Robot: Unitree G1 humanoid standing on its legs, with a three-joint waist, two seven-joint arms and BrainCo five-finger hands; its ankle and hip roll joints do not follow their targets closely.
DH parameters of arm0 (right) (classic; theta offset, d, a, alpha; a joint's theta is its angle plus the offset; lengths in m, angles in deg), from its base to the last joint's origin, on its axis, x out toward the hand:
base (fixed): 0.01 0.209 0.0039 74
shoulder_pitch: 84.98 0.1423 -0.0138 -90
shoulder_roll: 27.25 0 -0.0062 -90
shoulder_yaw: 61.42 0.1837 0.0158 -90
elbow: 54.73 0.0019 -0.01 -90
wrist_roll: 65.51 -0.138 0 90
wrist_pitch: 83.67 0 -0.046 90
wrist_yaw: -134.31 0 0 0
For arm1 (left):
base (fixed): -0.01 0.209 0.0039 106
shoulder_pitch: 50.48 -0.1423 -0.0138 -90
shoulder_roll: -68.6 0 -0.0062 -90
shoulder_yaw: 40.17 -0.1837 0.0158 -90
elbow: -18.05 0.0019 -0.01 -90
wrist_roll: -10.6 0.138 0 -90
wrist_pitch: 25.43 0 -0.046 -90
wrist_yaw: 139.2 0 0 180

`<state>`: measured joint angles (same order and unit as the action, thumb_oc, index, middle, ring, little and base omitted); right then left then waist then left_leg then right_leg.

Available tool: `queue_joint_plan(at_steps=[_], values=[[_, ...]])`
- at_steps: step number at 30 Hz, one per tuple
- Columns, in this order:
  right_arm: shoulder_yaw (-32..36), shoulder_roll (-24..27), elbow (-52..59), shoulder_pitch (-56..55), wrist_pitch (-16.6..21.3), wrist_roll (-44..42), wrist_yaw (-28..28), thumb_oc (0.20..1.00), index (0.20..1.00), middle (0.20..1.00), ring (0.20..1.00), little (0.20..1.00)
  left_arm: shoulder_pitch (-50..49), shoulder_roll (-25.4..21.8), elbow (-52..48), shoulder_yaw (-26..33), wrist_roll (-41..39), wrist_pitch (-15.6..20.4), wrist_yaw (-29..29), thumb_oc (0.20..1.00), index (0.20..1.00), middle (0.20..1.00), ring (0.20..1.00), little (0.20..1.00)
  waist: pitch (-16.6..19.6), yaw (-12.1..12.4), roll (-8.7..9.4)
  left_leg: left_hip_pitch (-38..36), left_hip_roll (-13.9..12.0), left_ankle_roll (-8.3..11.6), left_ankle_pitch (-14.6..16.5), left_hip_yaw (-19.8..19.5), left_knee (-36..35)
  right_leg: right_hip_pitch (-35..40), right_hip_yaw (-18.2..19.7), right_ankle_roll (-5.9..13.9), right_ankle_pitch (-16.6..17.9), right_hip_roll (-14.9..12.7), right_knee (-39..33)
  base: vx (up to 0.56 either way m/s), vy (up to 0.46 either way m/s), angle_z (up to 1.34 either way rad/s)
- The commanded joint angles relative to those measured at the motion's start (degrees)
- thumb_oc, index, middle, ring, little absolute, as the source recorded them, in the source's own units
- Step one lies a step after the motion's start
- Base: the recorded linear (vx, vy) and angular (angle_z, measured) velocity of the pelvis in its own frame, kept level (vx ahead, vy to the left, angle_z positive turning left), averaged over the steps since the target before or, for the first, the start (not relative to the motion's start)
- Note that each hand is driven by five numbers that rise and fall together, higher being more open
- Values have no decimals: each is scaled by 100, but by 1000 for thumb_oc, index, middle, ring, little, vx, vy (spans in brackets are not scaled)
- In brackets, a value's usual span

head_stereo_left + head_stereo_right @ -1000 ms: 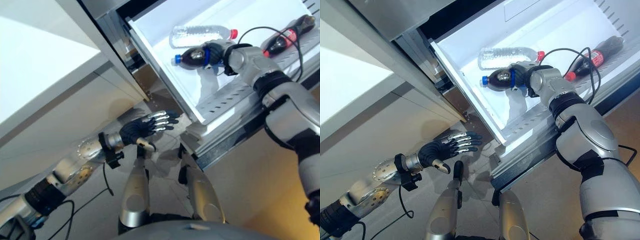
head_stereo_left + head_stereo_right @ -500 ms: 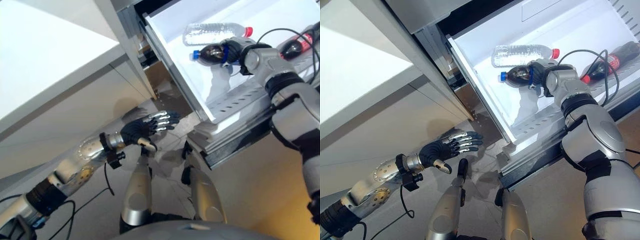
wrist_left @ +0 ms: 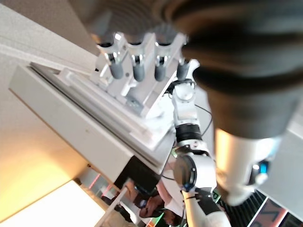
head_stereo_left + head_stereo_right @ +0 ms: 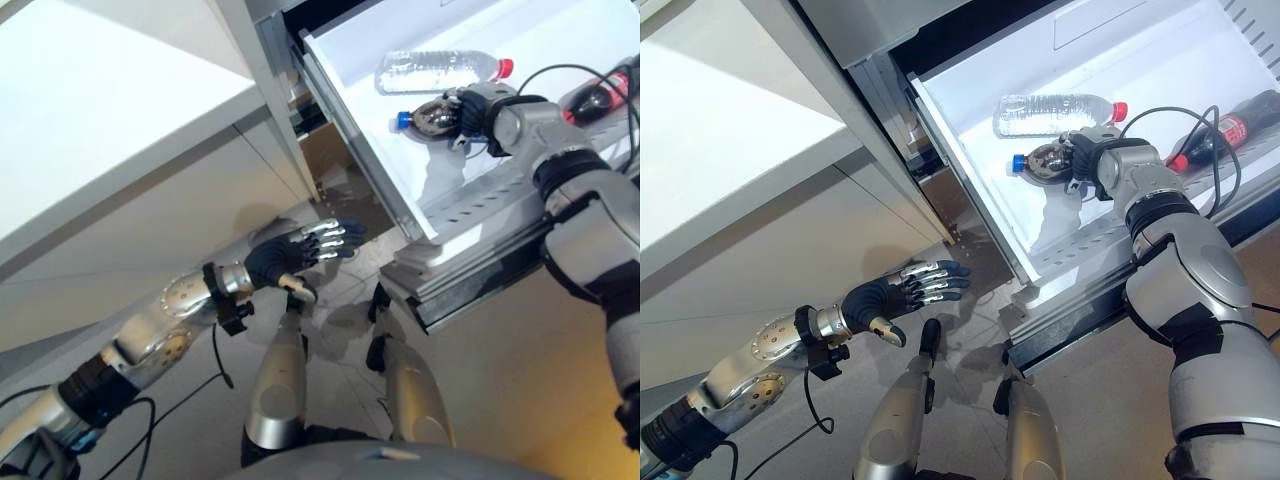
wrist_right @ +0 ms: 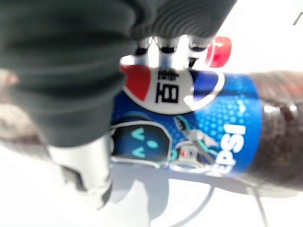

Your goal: Take the drinks into the refrigerator

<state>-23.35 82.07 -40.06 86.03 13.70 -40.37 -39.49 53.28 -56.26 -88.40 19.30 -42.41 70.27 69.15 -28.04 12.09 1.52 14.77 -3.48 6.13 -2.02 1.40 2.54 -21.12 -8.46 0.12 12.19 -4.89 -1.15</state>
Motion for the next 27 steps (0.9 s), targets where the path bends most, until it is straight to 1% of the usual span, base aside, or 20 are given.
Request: queue_joint_plan(at_steps=[1,3,5,6,7,8,9,10,12,14,16,18,19,20,21,22,23,24,25,27], values=[[-343,-117,-371,-151,-99,-12,73,1000,1000,1000,1000,1000,43,61,-659,-146,-10,261,174,1000,1000,1000,1000,1000,-175,-11,-410,-101,110,-414,-253,-158,-632,-176,54,548,-731,-67,1082,0,0,0],[-428,91,-75,79,-23,-307,75,1000,1000,1000,1000,1000,64,105,-554,-120,-43,247,227,1000,1000,1000,1000,1000,-175,-35,-337,-216,116,-407,-219,-161,-597,-54,50,544,-766,-73,1121,0,0,0],[-441,208,94,148,-3,-507,92,1000,1000,1000,1000,1000,84,93,-536,-123,-51,239,255,1000,1000,1000,1000,1000,-175,-48,-311,-270,117,-404,-203,-165,-592,3,46,547,-775,-77,1127,0,0,0],[-464,462,533,286,59,-914,66,1000,1000,1000,1000,1000,72,78,-487,-81,-86,238,287,1000,1000,1000,1000,1000,-175,-90,-218,-384,120,-392,-177,-155,-577,133,44,552,-798,-81,1132,0,0,0],[-465,475,551,282,50,-920,74,1000,1000,1000,1000,1000,74,80,-487,-84,-86,237,289,1000,1000,1000,1000,1000,-175,-91,-222,-386,120,-392,-177,-157,-578,139,41,553,-796,-81,1125,0,0,0],[-472,550,868,266,43,-984,28,1000,1000,1000,1000,1000,46,70,-465,-47,-96,233,285,1000,1000,1000,1000,1000,-175,-122,-159,-435,115,-391,-160,-152,-568,202,47,556,-800,-83,1125,0,0,0],[-411,953,1904,300,67,-1301,117,1000,1000,1000,1000,1000,-124,10,-458,173,-78,228,250,1000,1000,1000,1000,1000,-156,-200,-48,-520,98,-383,-127,-120,-554,283,61,560,-816,-77,1137,0,0,0],[-399,974,1951,286,40,-1304,132,1000,1000,1000,1000,1000,-136,5,-470,182,-78,223,250,1000,1000,1000,1000,1000,-163,-200,-47,-530,99,-383,-125,-119,-555,292,61,561,-819,-78,1139,9,12,5],[-172,1689,3273,161,71,-1513,118,1000,1000,1000,1000,1000,-469,14,-416,515,-23,203,195,1000,1000,1000,1000,1000,-91,-329,94,-630,69,-387,-69,-83,-546,369,80,567,-833,-72,1151,32,9,1],[340,2565,4892,-152,34,-1823,240,1000,1000,1000,1000,1000,-797,-47,-408,795,-2,168,198,1000,1000,1000,1000,1000,-17,-434,224,-722,58,-399,-17,-45,-531,454,91,576,-860,-76,1180,50,4,-7],[942,3316,5954,-516,111,-2111,261,1000,1000,1000,1000,1000,-992,-31,-331,985,49,105,246,1000,1000,1000,1000,1000,102,-532,305,-792,43,-414,35,-33,-511,538,83,578,-897,-76,1173,49,-2,-6],[1568,3712,6606,-1150,231,-2265,201,1000,1000,1000,1000,1000,-1106,-79,-333,1088,64,99,310,1000,1000,1000,1000,1000,186,-592,346,-840,41,-425,70,-21,-487,608,82,574,-920,-80,1155,51,-4,-4],[2262,3981,7142,-1907,300,-2320,221,1000,1000,1000,1000,1000,-1276,-49,-321,1287,102,79,359,1000,1000,1000,1000,1000,289,-704,362,-908,47,-443,111,1,-478,678,111,580,-929,-52,1120,62,-5,-6],[2424,3982,7203,-2077,290,-2309,233,1000,1000,1000,1000,1000,-1288,-84,-333,1282,104,74,363,1000,1000,1000,1000,1000,296,-683,387,-913,46,-444,114,-2,-478,687,106,581,-929,-51,1114,64,6,-13],[2868,4028,7429,-2546,324,-2330,236,1000,1000,1000,1000,1000,-1352,-75,-330,1365,118,85,378,1000,1000,1000,1000,1000,350,-711,398,-938,49,-448,132,15,-470,720,121,584,-928,-46,1086,72,14,-13],[3786,4006,7813,-3576,424,-2363,229,1000,1000,1000,1000,1000,-1545,51,-309,1610,164,94,420,1000,1000,1000,1000,1000,475,-834,411,-1009,60,-464,175,51,-470,825,165,592,-932,-26,986,72,14,-18],[3995,3987,7891,-3799,417,-2350,244,1000,1000,1000,1000,1000,-1556,9,-323,1598,168,89,427,1000,1000,1000,1000,1000,483,-802,439,-1014,58,-465,177,47,-471,838,160,593,-928,-25,973,110,19,-9],[4792,3769,8144,-4751,527,-2312,176,1000,1000,1000,1000,1000,-1691,95,-307,1768,199,126,455,1000,1000,1000,1000,1000,591,-886,457,-1064,64,-475,220,82,-459,902,208,610,-916,-13,878,58,12,-5],[4973,3741,8216,-4951,525,-2300,185,1000,1000,1000,1000,1000,-1694,56,-319,1747,202,125,460,1000,1000,1000,1000,1000,600,-851,479,-1067,62,-475,224,79,-459,912,204,611,-912,-12,865,74,21,-2],[5683,3486,8458,-5868,611,-2259,241,1000,1000,1000,1000,1000,-1802,89,-323,1884,250,165,506,1000,1000,1000,1000,1000,690,-901,500,-1105,76,-483,270,131,-435,975,262,631,-894,-4,776,42,18,-14]])
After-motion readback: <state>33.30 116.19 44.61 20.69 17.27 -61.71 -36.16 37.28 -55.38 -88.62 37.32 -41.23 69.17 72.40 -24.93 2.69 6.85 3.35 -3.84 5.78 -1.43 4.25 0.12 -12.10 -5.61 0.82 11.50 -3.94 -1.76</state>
